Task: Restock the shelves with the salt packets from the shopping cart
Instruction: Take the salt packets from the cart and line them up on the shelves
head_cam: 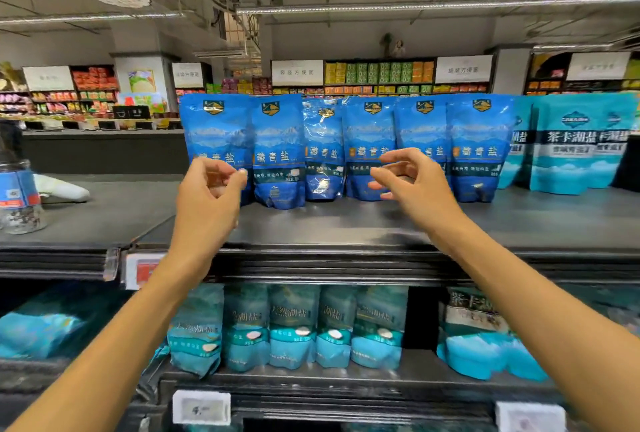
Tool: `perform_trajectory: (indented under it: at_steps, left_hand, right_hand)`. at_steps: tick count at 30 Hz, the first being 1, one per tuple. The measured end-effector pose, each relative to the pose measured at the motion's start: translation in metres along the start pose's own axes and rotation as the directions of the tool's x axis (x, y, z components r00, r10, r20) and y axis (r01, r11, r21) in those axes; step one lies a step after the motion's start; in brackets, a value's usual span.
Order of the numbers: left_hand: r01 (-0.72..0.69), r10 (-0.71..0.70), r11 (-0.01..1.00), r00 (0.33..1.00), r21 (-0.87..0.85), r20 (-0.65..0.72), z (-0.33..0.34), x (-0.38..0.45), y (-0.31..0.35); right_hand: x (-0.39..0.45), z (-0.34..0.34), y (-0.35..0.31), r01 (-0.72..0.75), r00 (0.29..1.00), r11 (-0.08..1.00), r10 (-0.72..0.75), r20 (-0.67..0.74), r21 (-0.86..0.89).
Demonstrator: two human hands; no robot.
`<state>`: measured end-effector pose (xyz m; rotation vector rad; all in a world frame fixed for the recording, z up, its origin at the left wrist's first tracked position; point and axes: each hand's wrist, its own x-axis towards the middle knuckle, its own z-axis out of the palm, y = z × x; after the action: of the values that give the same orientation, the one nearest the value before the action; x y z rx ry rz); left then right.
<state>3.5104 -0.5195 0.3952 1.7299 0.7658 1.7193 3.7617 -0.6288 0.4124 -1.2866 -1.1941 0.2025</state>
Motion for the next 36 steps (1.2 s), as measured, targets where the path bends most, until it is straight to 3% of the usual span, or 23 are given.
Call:
perform_trajectory:
  at_steps: [5,8,11,15,19,23,28,32,36]
  left_hand:
    - [-0.003,0.037,0.982,0.984,-0.191,0.173,0.056,-0.067,0.046]
    - [0.015,0.084,0.956,0.943,-0.294,0.321,0.097,-0.117,0.067]
    - [0.120,0.077,0.917,0.882,-0.380,0.466,0.147,-0.167,0.082]
    - [0.271,0.060,0.878,0.755,-0.394,0.653,0.218,-0.232,0.091]
    - [0.445,0.037,0.824,0.576,-0.351,0.817,0.290,-0.309,0.104]
    - [0.529,0.072,0.803,0.372,-0.275,0.926,0.353,-0.396,0.118]
    - [0.622,-0.013,0.782,0.081,-0.040,0.997,0.406,-0.520,0.131]
    - [0.504,-0.065,0.852,-0.171,0.144,0.983,0.435,-0.628,0.113]
    - [0.295,-0.184,0.900,-0.407,0.320,0.895,0.454,-0.735,0.071]
  right_hand:
    - [-0.061,-0.060,-0.005,0.073,0.994,0.993,-0.064,-0.087,0.097]
    - [-0.102,-0.103,-0.001,0.099,0.981,0.989,-0.079,-0.178,0.106]
    - [-0.151,-0.150,0.006,0.084,0.960,0.993,-0.060,-0.272,0.079]
    - [-0.219,-0.213,0.021,0.027,0.917,1.000,-0.030,-0.398,-0.012]
    - [-0.295,-0.282,0.037,-0.124,0.835,0.988,0.055,-0.547,-0.089]
    - [-0.381,-0.345,0.057,-0.285,0.674,0.952,0.117,-0.729,-0.110]
    - [-0.507,-0.409,0.090,-0.453,0.353,0.891,0.220,-0.910,0.040]
    - [-0.613,-0.442,0.130,-0.559,0.052,0.799,0.301,-0.952,0.222]
    - [-0.704,-0.453,0.187,-0.674,-0.172,0.635,0.361,-0.917,0.377]
